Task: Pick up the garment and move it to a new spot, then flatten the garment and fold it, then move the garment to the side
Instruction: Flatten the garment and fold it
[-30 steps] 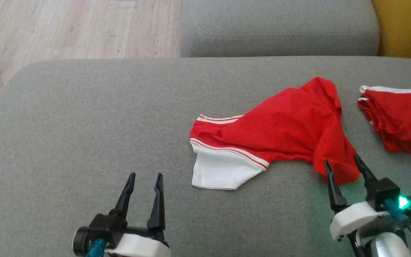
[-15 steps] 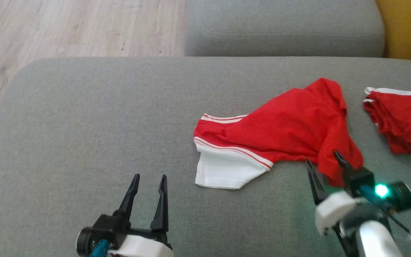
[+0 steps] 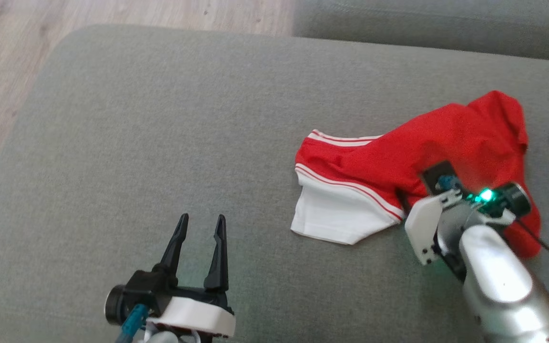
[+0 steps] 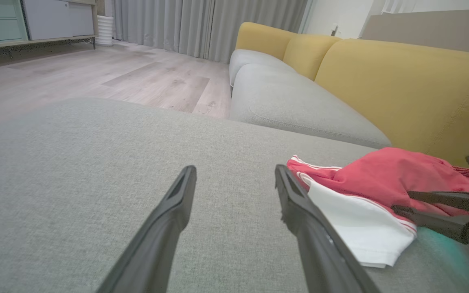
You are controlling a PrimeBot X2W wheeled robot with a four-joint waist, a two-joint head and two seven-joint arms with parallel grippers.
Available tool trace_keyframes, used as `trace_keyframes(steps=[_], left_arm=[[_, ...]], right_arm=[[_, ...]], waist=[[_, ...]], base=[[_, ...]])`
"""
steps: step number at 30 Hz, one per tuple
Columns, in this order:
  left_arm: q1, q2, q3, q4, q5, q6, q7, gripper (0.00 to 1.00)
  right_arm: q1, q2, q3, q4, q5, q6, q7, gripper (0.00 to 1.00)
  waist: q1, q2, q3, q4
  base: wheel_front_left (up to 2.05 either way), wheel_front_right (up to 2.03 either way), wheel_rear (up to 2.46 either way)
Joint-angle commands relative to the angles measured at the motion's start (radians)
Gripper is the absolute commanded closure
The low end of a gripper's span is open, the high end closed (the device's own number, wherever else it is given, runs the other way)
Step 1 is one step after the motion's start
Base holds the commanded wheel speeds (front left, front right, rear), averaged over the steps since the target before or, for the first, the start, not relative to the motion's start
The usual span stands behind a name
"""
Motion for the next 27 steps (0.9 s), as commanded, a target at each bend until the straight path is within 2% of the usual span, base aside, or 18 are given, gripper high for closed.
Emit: trace_keyframes(steps=[1, 2, 3, 5, 6, 12, 21, 24, 25, 27], left_arm=[[-0.042, -0.003, 0.037, -0.024, 0.010, -0.002, -0.011, 0.00], [-0.043, -0.005, 0.040, -0.022, 0.012, -0.004, -0.011, 0.00], [-0.044, -0.007, 0.042, -0.020, 0.013, -0.006, -0.011, 0.00], [-0.046, -0.012, 0.047, -0.018, 0.016, -0.009, -0.012, 0.00], [-0.047, -0.014, 0.050, -0.017, 0.018, -0.011, -0.012, 0.00], [-0.049, -0.025, 0.063, -0.016, 0.032, -0.019, -0.012, 0.00], [-0.056, -0.042, 0.073, -0.006, 0.051, -0.035, -0.012, 0.00], [-0.057, -0.046, 0.079, -0.002, 0.054, -0.040, -0.012, 0.00], [-0.057, -0.047, 0.080, -0.001, 0.056, -0.041, -0.012, 0.00], [-0.056, -0.049, 0.085, 0.000, 0.058, -0.042, -0.012, 0.00]], right_arm=[[-0.060, -0.013, 0.023, -0.011, 0.008, -0.001, 0.004, 0.00], [-0.074, -0.014, 0.026, 0.008, 0.011, -0.001, 0.009, 0.00], [-0.087, -0.015, 0.028, 0.022, 0.014, -0.001, 0.009, 0.47], [-0.110, -0.011, 0.033, 0.044, 0.016, -0.001, 0.000, 0.94], [-0.121, -0.006, 0.035, 0.050, 0.018, -0.001, -0.013, 1.00], [-0.175, 0.034, 0.080, 0.064, 0.033, -0.001, -0.089, 1.00], [-0.258, 0.083, 0.236, 0.078, 0.093, -0.001, -0.184, 1.00], [-0.279, 0.087, 0.253, 0.097, 0.096, -0.001, -0.216, 1.00], [-0.283, 0.088, 0.250, 0.105, 0.094, -0.001, -0.225, 0.69], [-0.285, 0.089, 0.233, 0.114, 0.089, -0.001, -0.255, 0.00]], waist=[[-0.0002, 0.0000, 0.021, 0.021], [-0.0002, 0.0000, 0.024, 0.024], [-0.0002, 0.0000, 0.027, 0.027], [-0.0002, 0.0000, 0.031, 0.030], [-0.0002, 0.0000, 0.033, 0.031], [-0.0002, 0.0000, 0.043, 0.029], [-0.0002, 0.0000, 0.054, 0.035], [-0.0002, 0.0000, 0.054, 0.039], [-0.0002, 0.0000, 0.054, 0.039], [-0.0002, 0.0000, 0.054, 0.038]], base=[[0.00, 0.00, 0.00], [0.00, 0.00, 0.00], [0.00, 0.00, 0.00], [0.00, 0.00, 0.00], [0.00, 0.00, 0.00], [0.00, 0.00, 0.00], [0.00, 0.00, 0.00], [0.00, 0.00, 0.00], [0.00, 0.00, 0.00], [0.00, 0.00, 0.00]])
